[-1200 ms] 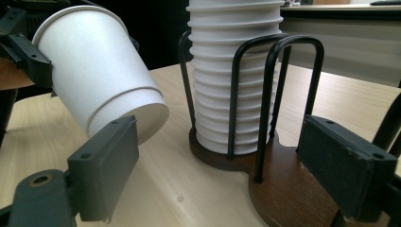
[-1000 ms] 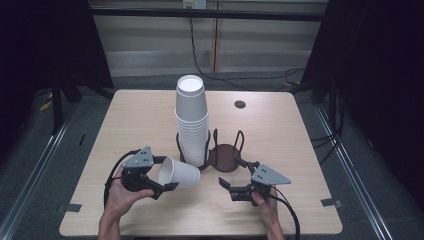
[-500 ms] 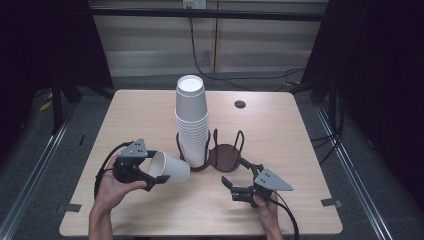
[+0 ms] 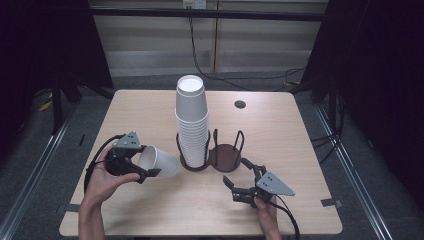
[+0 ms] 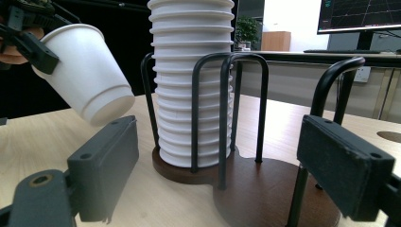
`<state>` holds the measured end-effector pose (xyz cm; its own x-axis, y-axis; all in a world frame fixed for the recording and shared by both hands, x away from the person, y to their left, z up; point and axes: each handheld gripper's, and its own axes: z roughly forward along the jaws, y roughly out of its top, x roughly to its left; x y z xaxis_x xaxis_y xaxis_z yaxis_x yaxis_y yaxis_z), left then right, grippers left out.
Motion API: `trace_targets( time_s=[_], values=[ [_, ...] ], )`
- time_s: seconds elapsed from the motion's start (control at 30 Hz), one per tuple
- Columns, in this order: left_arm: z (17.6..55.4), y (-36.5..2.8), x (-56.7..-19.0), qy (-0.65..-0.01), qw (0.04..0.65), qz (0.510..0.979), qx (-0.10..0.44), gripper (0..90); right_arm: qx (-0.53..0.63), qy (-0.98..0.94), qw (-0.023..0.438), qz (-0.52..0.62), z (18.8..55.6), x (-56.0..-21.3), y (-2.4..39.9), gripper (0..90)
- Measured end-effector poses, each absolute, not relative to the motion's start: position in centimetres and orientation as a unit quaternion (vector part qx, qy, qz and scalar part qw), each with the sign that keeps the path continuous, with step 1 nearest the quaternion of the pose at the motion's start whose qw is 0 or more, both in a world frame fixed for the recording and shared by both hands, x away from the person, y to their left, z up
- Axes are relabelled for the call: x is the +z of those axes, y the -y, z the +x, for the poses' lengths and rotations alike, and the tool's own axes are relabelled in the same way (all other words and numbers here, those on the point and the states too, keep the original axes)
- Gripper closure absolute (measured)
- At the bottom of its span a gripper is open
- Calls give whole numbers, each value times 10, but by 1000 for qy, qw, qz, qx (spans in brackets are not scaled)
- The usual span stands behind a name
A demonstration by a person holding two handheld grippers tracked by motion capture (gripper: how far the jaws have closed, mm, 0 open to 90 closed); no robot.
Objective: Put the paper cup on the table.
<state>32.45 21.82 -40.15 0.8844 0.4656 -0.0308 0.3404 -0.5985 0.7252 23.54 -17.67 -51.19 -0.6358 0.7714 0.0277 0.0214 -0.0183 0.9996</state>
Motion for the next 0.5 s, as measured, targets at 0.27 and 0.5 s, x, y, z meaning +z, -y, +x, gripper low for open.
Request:
trace_targets(
  time_s=[0.27,0.5],
  values=[
    [339,-226,-392,-243,360,896,95,94,642,-637,291,312,235,-512,177,131],
    [353,-227,-389,-249,331,904,102,93,642,-637,291,312,235,-512,177,130]
  ],
)
